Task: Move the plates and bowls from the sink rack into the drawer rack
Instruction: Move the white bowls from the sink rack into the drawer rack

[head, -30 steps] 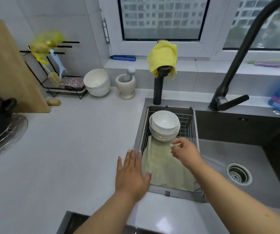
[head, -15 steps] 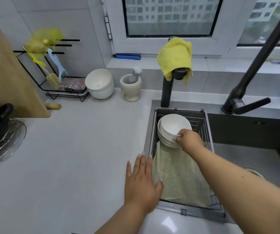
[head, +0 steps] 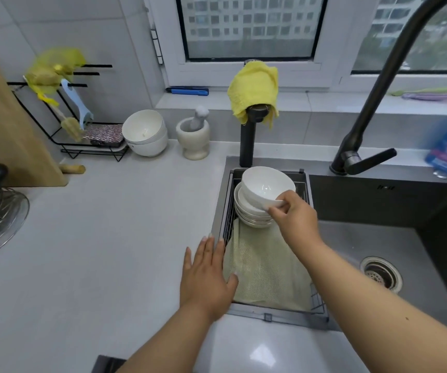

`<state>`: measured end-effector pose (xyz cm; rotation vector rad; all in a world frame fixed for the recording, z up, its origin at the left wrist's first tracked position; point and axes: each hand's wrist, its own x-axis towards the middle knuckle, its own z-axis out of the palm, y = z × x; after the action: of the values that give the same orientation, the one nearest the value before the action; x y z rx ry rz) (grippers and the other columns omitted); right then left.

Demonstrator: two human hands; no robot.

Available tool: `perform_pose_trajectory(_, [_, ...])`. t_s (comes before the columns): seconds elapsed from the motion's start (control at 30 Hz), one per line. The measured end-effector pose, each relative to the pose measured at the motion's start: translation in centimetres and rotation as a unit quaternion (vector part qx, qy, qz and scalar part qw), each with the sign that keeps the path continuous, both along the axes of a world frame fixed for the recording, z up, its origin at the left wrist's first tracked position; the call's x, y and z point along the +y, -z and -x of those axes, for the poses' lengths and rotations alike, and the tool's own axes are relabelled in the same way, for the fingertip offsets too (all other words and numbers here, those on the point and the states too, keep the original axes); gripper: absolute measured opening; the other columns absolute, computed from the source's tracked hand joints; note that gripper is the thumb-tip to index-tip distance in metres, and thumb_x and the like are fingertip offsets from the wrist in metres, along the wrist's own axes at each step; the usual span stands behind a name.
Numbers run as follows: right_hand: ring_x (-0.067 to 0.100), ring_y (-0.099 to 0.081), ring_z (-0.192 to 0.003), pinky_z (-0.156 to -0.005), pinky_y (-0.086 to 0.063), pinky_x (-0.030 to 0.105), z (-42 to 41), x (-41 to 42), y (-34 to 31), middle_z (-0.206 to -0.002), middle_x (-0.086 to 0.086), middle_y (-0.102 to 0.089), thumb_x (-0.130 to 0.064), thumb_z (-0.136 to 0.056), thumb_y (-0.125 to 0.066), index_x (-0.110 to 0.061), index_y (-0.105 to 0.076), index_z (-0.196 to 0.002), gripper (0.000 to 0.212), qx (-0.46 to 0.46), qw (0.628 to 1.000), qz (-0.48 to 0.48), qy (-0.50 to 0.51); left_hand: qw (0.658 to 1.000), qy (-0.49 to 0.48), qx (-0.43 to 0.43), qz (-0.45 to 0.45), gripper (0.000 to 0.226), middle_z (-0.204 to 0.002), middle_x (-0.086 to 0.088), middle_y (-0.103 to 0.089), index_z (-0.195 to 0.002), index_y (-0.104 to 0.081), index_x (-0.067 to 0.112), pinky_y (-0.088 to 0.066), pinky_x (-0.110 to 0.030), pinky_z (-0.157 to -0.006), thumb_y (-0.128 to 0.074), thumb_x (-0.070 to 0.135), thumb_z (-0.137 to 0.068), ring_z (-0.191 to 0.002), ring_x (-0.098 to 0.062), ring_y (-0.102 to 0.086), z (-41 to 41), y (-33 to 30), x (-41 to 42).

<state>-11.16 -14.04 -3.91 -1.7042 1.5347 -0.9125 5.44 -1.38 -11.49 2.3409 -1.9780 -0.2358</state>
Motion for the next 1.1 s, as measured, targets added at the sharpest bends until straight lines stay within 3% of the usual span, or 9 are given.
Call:
perform_pose_trajectory(0.13, [0.009,-0.048,-0.065,-0.055,-0.035,0.022,1.6,3.9,-0.9,-0.069,-0.005,-0.053,-0.022,-0.08,-0.072,-0.019,-0.054,-0.076,0.019,-0.005,1.0,-0.002,-0.019,0.999,-0.009,0.009,-0.049,0.085,-0.16,0.005,0.013,-0.152,0.01,0.024,0.014,-0.04,-0.118,-0.007,0.068,-0.081,-0.145,-0.008,0.019,-0.1,-0.3,-0.2])
perform_pose_trajectory(0.27, [0.008,-0.045,-0.062,-0.055,-0.036,0.021,4.1,7.5,-1.4,-0.066,-0.006,-0.052,-0.026,-0.075,-0.078,-0.016,-0.056,-0.077,0.024,-0.016,0.999,-0.016,-0.042,0.984,-0.059,0.153,-0.066,0.071,-0.161,0.007,-0.007,-0.154,-0.01,0.023,0.006,-0.037,-0.119,-0.035,0.054,-0.095,-0.148,-0.01,0.003,0.4,-1.6,0.0])
perform_pose_trajectory(0.33, [0.008,-0.045,-0.063,-0.056,-0.038,0.021,5.6,9.0,-1.5,-0.067,-0.007,-0.052,-0.029,-0.072,-0.081,-0.015,-0.058,-0.078,0.027,-0.009,0.998,-0.02,-0.055,0.953,-0.114,0.279,-0.042,0.054,-0.148,0.007,-0.038,-0.143,-0.039,0.02,-0.017,-0.039,-0.115,-0.038,0.049,-0.096,-0.143,-0.018,-0.025,1.2,-3.0,0.8])
perform_pose_trajectory(0.4, [0.008,-0.046,-0.062,-0.056,-0.038,0.021,7.1,10.5,-1.5,-0.066,-0.006,-0.053,-0.032,-0.07,-0.082,-0.017,-0.057,-0.077,0.03,-0.006,0.997,-0.025,-0.071,0.902,-0.18,0.391,0.029,0.038,-0.111,0.007,-0.059,-0.112,-0.057,0.016,-0.038,-0.028,-0.087,-0.037,0.045,-0.098,-0.115,-0.021,-0.051,2.9,-4.8,2.0])
perform_pose_trajectory(0.47, [0.01,-0.046,-0.062,-0.056,-0.037,0.022,8.5,11.8,-1.5,-0.063,-0.006,-0.052,-0.034,-0.068,-0.083,-0.019,-0.056,-0.075,0.031,-0.009,0.996,-0.029,-0.083,0.868,-0.231,0.428,0.1,0.026,-0.092,0.012,-0.053,-0.1,-0.054,0.021,-0.036,-0.028,-0.078,-0.035,0.039,-0.101,-0.098,-0.015,-0.05,5.3,-6.7,3.4])
perform_pose_trajectory(0.6, [0.011,-0.046,-0.062,-0.056,-0.038,0.024,11.0,14.5,-1.6,-0.063,-0.006,-0.052,-0.036,-0.067,-0.084,-0.018,-0.056,-0.076,0.035,-0.012,0.994,-0.03,-0.109,0.767,-0.274,0.571,0.108,0.032,-0.1,0.0,-0.063,-0.117,-0.056,0.02,-0.048,-0.04,-0.093,-0.036,0.04,-0.1,-0.101,-0.02,-0.06,10.2,-8.6,6.5])
perform_pose_trajectory(0.7, [0.012,-0.045,-0.062,-0.057,-0.037,0.028,12.4,16.5,-1.5,-0.062,-0.006,-0.051,-0.036,-0.066,-0.084,-0.019,-0.054,-0.073,0.035,-0.004,0.992,-0.025,-0.123,0.687,-0.285,0.668,0.035,0.041,-0.102,-0.016,-0.067,-0.124,-0.05,0.021,-0.056,-0.037,-0.07,-0.038,0.05,-0.098,-0.094,-0.027,-0.067,13.1,-9.9,9.1])
perform_pose_trajectory(0.93, [0.01,-0.046,-0.061,-0.057,-0.039,0.025,15.5,21.1,-1.9,-0.062,-0.008,-0.049,-0.036,-0.075,-0.076,-0.027,-0.059,-0.077,0.02,-0.04,0.981,-0.029,-0.187,0.645,-0.306,0.699,0.033,0.041,-0.091,-0.023,-0.058,-0.126,-0.044,0.005,-0.054,-0.031,-0.055,-0.047,0.032,-0.096,-0.065,-0.023,-0.06,16.6,-10.9,14.6])
perform_pose_trajectory(1.1, [0.014,-0.057,-0.066,-0.061,-0.053,0.031,16.7,24.3,-3.0,-0.074,0.004,-0.055,-0.039,-0.087,-0.063,-0.032,-0.046,-0.12,0.038,-0.125,0.971,-0.066,-0.195,0.604,-0.323,0.723,0.092,0.034,-0.087,-0.022,-0.055,-0.123,-0.041,0.004,-0.055,-0.032,-0.053,-0.041,0.026,-0.096,-0.064,-0.025,-0.058,19.1,-11.6,19.3])
